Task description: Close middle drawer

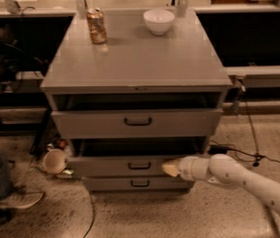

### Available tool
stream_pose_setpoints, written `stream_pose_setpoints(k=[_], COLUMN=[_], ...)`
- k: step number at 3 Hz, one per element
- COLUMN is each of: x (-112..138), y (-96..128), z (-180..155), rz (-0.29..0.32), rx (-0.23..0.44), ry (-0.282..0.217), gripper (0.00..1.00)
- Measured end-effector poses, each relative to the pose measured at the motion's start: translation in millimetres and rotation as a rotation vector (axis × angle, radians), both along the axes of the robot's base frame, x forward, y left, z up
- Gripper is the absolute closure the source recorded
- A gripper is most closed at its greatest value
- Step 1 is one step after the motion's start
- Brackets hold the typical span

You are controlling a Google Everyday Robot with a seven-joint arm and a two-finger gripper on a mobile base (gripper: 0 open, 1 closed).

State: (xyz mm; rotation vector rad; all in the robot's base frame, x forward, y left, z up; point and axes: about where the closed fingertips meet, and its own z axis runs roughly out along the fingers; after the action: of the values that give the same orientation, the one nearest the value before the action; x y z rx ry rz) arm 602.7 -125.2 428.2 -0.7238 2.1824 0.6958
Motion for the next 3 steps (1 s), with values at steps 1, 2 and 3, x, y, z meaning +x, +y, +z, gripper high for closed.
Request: stream_pose_setpoints(k=[1,2,3], x=[31.7,25.0,-17.9], y=[3.5,-6.3,-18.1], z=[0.0,9.5,29.1], rz=[0.008,-0.004,-0.01], rx=[0.027,0.017,-0.006], ry=[-0.05,-0.058,-0.034], gripper=[1.0,1.0,1.0])
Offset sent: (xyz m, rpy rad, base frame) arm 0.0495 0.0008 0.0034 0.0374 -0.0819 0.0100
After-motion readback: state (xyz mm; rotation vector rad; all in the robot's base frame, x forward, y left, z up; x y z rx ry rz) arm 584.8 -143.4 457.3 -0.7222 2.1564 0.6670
